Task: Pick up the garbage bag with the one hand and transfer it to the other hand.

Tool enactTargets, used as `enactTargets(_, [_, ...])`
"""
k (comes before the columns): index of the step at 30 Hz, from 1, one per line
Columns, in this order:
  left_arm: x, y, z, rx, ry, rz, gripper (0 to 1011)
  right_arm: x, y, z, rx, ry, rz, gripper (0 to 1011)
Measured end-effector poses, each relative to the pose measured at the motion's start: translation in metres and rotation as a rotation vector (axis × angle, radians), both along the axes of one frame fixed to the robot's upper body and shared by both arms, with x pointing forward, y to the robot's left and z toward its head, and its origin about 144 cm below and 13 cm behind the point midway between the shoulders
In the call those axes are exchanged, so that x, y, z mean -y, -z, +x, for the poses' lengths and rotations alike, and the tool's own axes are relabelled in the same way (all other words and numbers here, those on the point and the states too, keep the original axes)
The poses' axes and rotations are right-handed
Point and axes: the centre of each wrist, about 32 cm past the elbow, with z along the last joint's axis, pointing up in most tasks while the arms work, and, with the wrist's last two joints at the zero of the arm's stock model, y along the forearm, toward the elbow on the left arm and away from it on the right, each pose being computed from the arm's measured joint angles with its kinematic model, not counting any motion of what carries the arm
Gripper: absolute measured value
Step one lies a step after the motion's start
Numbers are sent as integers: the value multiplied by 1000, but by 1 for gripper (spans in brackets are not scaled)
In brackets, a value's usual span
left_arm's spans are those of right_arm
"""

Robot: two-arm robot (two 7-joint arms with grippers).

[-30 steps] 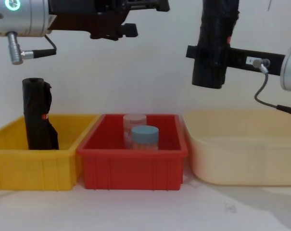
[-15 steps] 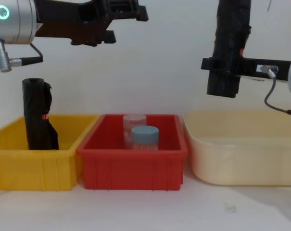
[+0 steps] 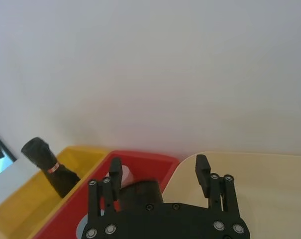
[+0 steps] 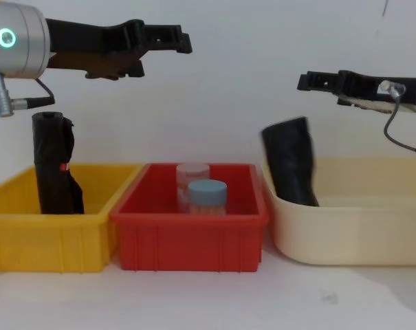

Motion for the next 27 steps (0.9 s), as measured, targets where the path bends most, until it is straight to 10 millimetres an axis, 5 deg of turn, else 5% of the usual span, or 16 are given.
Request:
enactTargets(6, [0,1,1,1,-19,9,1002,1,-4,2,-6,33,14,1001])
enactTargets(27, [0,3,2,2,-43,21,1002,-5,-22,-6,76,-43,-37,1001])
